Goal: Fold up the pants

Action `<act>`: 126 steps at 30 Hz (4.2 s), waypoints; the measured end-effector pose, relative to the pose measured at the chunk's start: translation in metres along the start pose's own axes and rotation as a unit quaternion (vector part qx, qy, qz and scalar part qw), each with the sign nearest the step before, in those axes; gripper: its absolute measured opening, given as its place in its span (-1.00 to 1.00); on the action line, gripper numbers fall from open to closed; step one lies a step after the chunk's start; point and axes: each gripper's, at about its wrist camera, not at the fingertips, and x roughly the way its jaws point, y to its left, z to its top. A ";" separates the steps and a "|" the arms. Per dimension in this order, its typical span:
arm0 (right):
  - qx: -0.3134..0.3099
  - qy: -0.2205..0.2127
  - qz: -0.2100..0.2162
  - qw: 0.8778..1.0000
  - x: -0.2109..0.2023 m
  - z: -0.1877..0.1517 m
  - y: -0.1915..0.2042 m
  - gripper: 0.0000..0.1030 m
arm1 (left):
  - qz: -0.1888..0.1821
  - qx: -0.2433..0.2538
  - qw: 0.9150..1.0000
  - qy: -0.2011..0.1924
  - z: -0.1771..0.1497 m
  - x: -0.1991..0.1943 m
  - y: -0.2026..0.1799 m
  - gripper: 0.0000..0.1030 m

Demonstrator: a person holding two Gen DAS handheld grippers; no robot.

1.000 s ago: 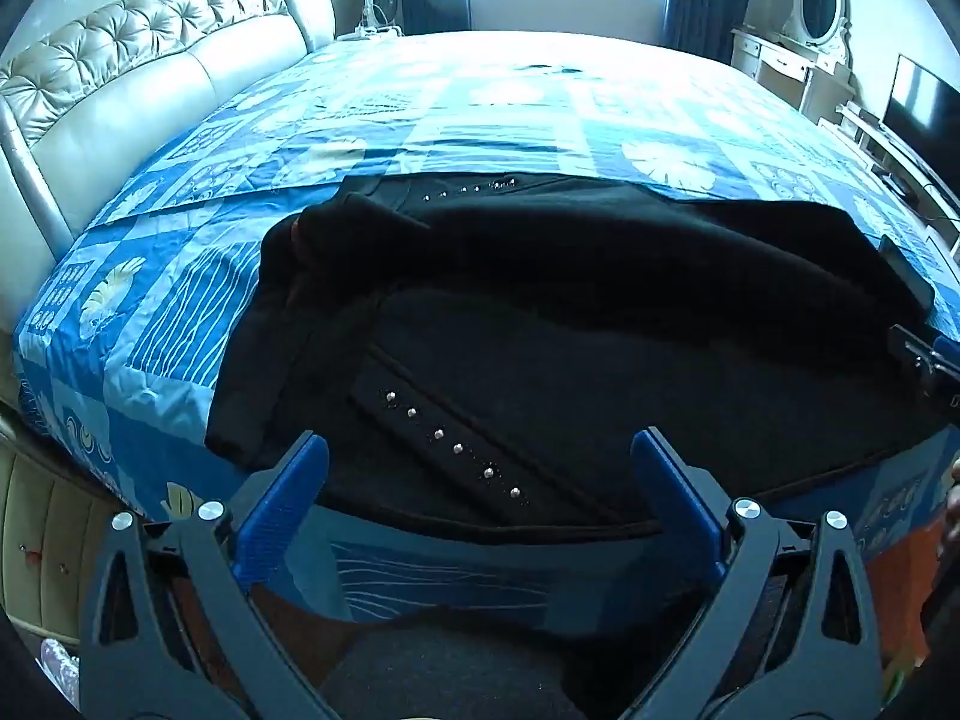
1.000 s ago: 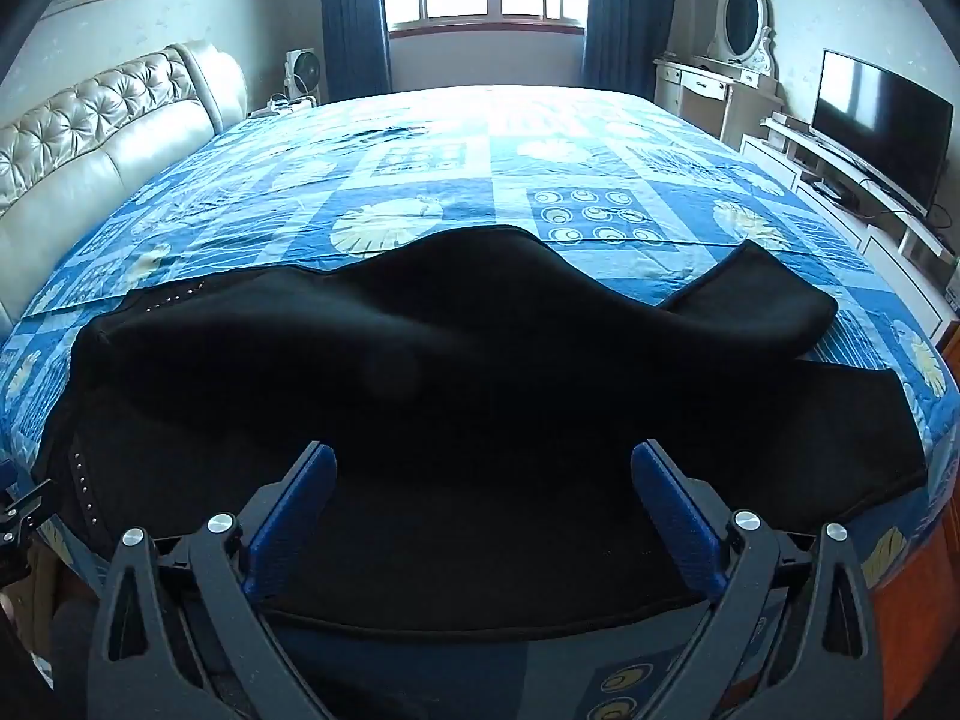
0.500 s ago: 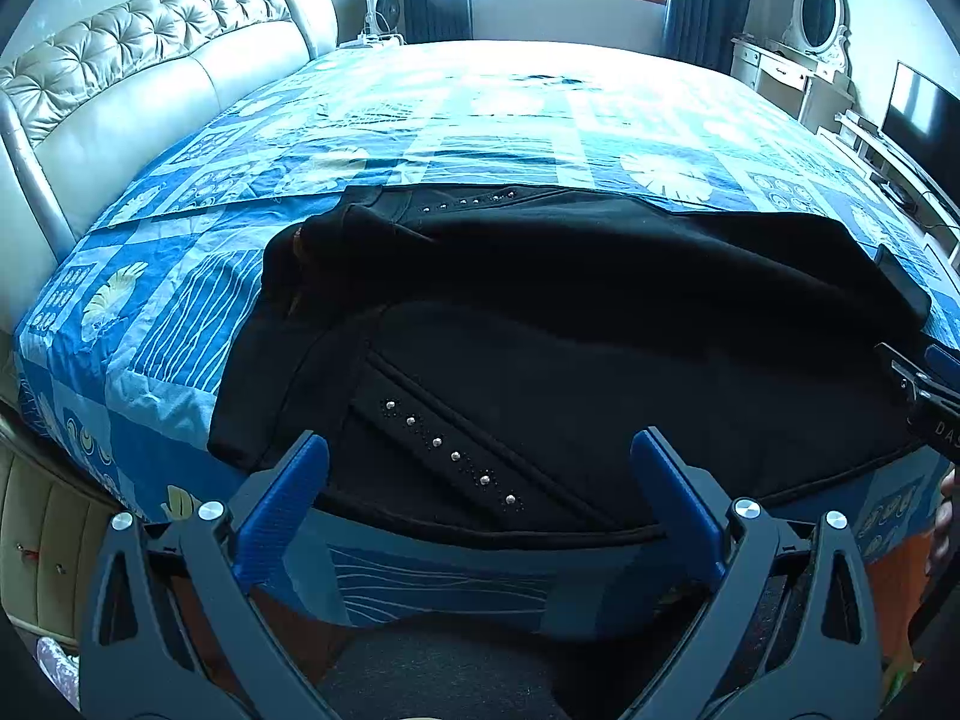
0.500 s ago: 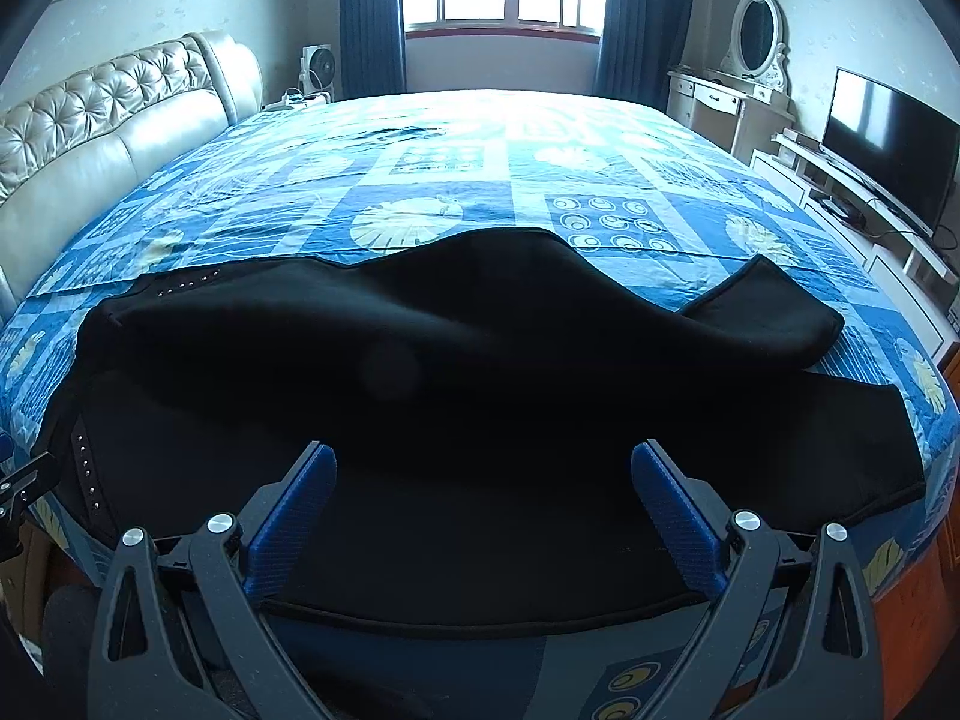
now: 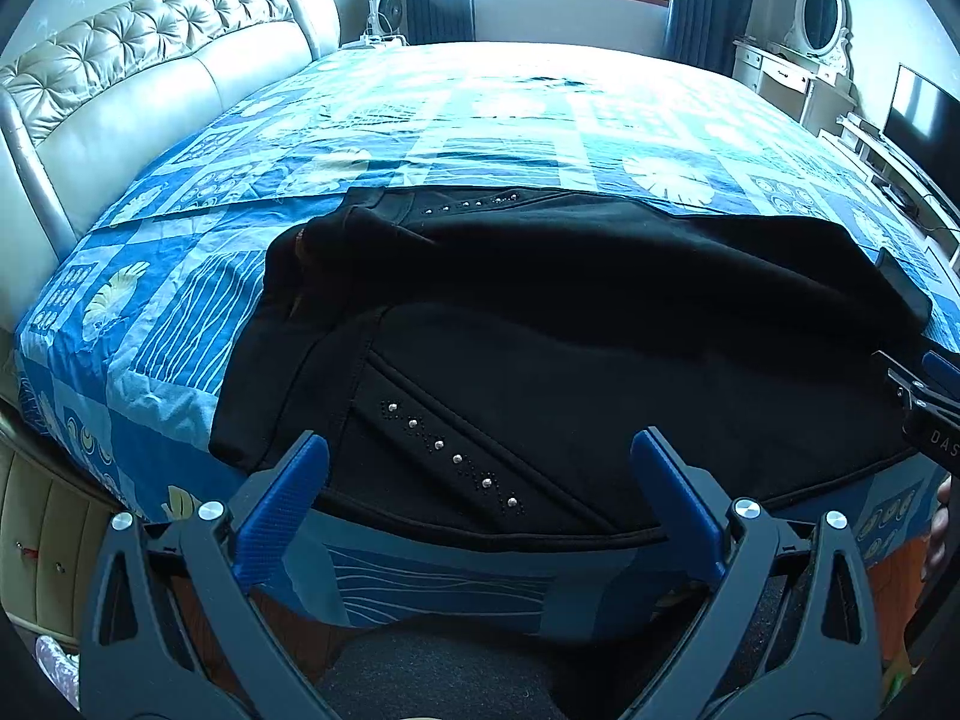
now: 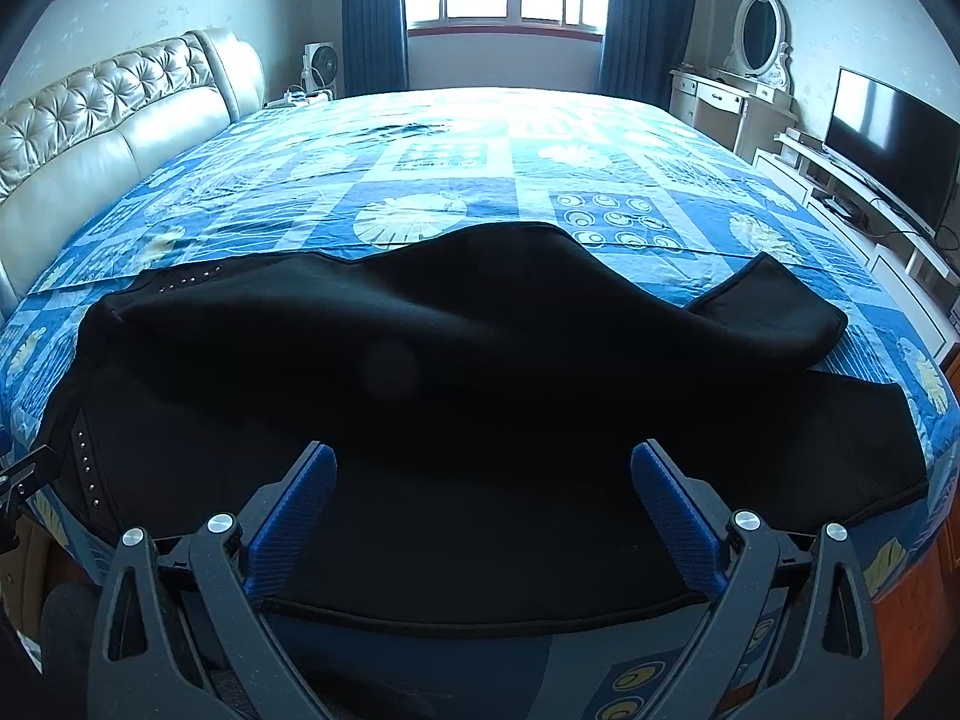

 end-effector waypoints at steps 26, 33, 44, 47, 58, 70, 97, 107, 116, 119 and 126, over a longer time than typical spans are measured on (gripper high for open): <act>-0.003 0.002 0.002 1.000 0.000 -0.002 0.004 0.90 | -0.001 0.000 1.000 0.002 0.000 0.001 0.001 0.96; -0.003 0.002 0.002 1.000 0.001 -0.002 0.005 0.90 | -0.001 0.001 1.000 0.002 0.000 0.001 0.000 0.96; -0.005 0.006 0.012 1.000 0.001 -0.002 0.006 0.90 | -0.002 0.004 1.000 0.001 0.000 0.001 -0.003 0.96; -0.006 0.012 0.032 0.999 0.002 0.000 0.006 0.90 | -0.010 0.005 1.000 0.001 0.000 -0.001 -0.004 0.96; -0.045 0.012 0.236 0.971 0.023 0.092 -0.005 0.91 | -0.123 -0.028 0.991 0.048 0.059 0.025 0.096 0.96; -0.122 0.157 0.270 0.942 0.160 0.169 -0.002 0.90 | -0.247 -0.088 0.954 0.147 0.158 0.190 0.210 0.96; -0.165 0.249 0.294 0.908 0.194 0.184 0.033 -0.87 | -0.283 -0.035 0.948 0.138 0.212 0.232 0.177 -0.61; -0.190 0.109 0.280 0.935 0.067 0.171 0.032 -0.87 | -0.335 -0.074 0.938 0.055 0.200 0.143 0.208 -0.81; -0.229 0.115 0.264 0.930 0.020 0.072 0.051 -0.87 | -0.339 -0.095 0.934 0.054 0.113 0.090 0.227 -0.91; -0.239 0.128 0.255 0.928 0.020 0.041 0.056 -0.87 | -0.341 -0.113 0.931 0.063 0.085 0.088 0.231 -0.89; -0.269 0.139 0.220 0.927 0.032 -0.017 0.076 -0.77 | -0.306 -0.164 0.933 0.094 0.030 0.099 0.239 -0.47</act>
